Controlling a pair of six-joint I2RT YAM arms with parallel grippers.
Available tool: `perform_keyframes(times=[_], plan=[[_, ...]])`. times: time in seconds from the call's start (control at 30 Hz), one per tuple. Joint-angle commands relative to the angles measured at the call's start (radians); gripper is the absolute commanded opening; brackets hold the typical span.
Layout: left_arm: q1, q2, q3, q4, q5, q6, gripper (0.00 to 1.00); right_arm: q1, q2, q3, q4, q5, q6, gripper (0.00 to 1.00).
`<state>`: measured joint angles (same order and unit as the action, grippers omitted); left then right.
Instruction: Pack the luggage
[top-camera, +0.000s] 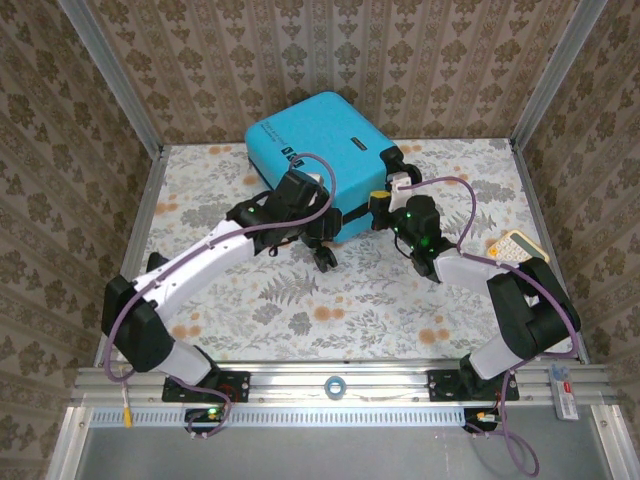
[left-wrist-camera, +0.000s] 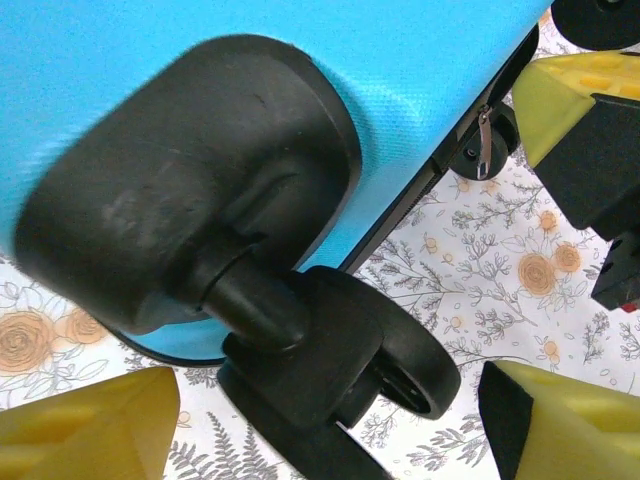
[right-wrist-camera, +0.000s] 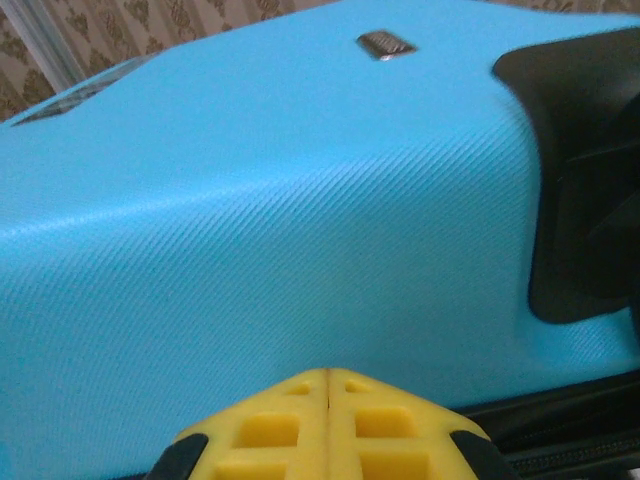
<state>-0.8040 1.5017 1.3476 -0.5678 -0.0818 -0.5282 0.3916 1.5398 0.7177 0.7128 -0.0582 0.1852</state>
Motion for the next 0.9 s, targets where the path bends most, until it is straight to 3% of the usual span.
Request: perform_keyframes(times=[0.0, 0.27, 0.5, 0.57, 0.63, 0.73, 0.87], plan=[[-0.013, 0.013, 0.048, 0.005, 0.013, -0.027, 0.81, 0.001, -0.018, 0.006, -0.048, -0.048, -0.018, 0.00], [-0.015, 0.066, 0.053, -0.004, -0.070, -0.055, 0.82, -0.003, -0.025, -0.002, -0.062, -0.145, -0.011, 0.00], [-0.002, 0.110, 0.043, 0.000, -0.128, -0.072, 0.79, 0.001, -0.005, -0.008, -0.008, -0.342, 0.008, 0.00], [0.008, 0.113, 0.037, 0.003, -0.141, -0.066, 0.73, 0.006, 0.001, -0.009, -0.001, -0.368, 0.009, 0.00], [0.021, 0.116, 0.032, 0.000, -0.155, -0.051, 0.59, 0.007, 0.003, -0.014, 0.002, -0.377, 0.011, 0.00], [0.047, 0.117, 0.026, -0.028, -0.184, -0.031, 0.40, 0.005, -0.004, -0.024, -0.009, -0.345, 0.005, 0.12], [0.090, 0.101, 0.008, -0.050, -0.197, 0.010, 0.30, -0.023, -0.034, -0.038, -0.040, -0.285, 0.014, 0.26]])
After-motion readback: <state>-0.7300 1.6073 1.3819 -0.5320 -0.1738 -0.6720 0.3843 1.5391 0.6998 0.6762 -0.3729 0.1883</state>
